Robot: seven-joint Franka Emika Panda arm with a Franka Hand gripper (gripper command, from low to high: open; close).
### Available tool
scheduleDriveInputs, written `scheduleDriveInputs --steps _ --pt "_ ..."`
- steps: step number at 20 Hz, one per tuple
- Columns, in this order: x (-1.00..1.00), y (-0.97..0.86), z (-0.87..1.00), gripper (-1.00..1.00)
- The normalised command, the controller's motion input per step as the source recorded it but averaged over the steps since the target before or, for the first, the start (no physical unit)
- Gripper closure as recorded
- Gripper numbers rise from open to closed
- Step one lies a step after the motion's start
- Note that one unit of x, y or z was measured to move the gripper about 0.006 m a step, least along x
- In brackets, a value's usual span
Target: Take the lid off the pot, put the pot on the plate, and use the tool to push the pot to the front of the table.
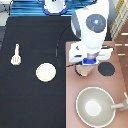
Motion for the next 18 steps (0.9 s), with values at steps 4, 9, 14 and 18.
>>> scheduleDriveInputs --steps 4,9,14,18 --pt "-0.29 0.11 -0.29 1.00" --pt "-0.22 0.02 -0.08 1.00" --pt "-0.14 0.04 -0.19 1.00" --pt "-0.11 0.10 -0.20 1.00"
